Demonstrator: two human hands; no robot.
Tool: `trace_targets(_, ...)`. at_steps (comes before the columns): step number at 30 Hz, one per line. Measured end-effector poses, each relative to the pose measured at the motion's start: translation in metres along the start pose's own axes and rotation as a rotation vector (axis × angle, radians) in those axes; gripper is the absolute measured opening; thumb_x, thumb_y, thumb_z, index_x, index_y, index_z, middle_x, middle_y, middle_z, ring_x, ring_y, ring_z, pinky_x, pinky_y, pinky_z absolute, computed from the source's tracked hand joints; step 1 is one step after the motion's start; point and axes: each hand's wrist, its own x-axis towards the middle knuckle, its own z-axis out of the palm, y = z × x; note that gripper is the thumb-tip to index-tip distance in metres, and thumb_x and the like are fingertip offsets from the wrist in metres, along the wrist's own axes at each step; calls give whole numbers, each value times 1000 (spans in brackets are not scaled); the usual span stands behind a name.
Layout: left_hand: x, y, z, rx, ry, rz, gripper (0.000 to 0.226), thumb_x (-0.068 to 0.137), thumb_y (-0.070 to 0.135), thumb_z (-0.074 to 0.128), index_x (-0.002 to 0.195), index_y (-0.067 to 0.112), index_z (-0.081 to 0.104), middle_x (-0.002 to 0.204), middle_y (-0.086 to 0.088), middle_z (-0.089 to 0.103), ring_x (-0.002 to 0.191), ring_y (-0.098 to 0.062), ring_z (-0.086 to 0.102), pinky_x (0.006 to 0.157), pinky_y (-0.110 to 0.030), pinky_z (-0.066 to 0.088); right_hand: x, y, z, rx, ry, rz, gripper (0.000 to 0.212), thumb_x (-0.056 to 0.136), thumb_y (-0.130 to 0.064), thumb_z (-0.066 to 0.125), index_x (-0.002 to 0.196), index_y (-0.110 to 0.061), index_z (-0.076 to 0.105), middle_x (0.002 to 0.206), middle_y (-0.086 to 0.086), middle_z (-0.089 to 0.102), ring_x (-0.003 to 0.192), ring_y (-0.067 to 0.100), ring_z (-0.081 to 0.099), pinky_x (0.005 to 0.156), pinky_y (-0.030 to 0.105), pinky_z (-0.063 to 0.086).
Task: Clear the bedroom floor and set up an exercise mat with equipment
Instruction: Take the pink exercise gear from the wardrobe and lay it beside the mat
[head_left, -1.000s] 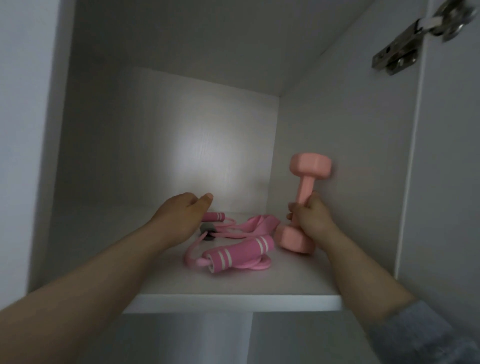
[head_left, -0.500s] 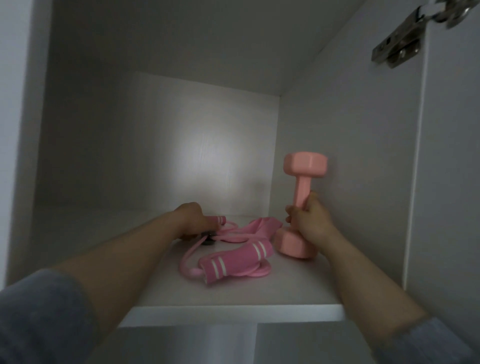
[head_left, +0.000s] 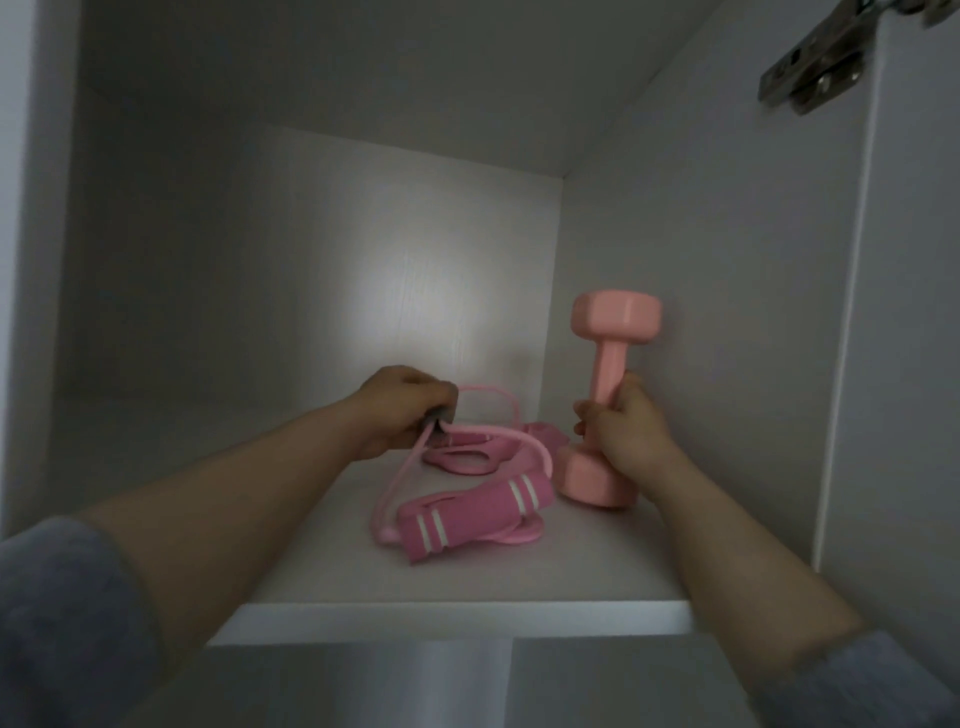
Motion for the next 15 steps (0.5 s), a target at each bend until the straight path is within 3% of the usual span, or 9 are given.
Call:
trace_targets(2,-1,-2,14,0,-65,17,14,88,8,60,100,12,55,77,-16,58,60,-22,58,57,-26,53,0,0,0,-4,-3,-3,20,92,-7,58,99,-8,39,91,19,60,75,27,62,62,34,49)
trace_targets(5,6,-4,34,130,4,80,42,85,5,61,125,10,47,78,-12,64,64,-21,62,61,-25,52,1,1,0,38,4,5,20,90,-4,58,99,-7,40,91,20,59,74,28,61,63,35,48)
trace_targets(8,14,-4,48,254,34,129,51,83,8,65,130,8,47,88,-9,63,66,-16,60,65,-23,51,3,3,-3,89,38,38,20,87,-1,57,99,-7,43,89,18,60,72,28,62,63,37,50)
trace_targets(12,17,-12,58,472,-11,124,63,77,27,76,133,14,50,125,-7,55,98,-15,53,82,-19,40,6,6,-5,147,71,71,20,83,1,56,97,-8,44,82,14,60,70,30,64,67,43,54)
trace_targets(15,18,-14,57,477,-71,97,75,69,37,82,134,19,49,132,-6,52,113,-20,54,97,-27,44,7,8,-4,148,64,67,20,83,1,56,96,-8,43,77,11,59,68,30,64,67,45,54)
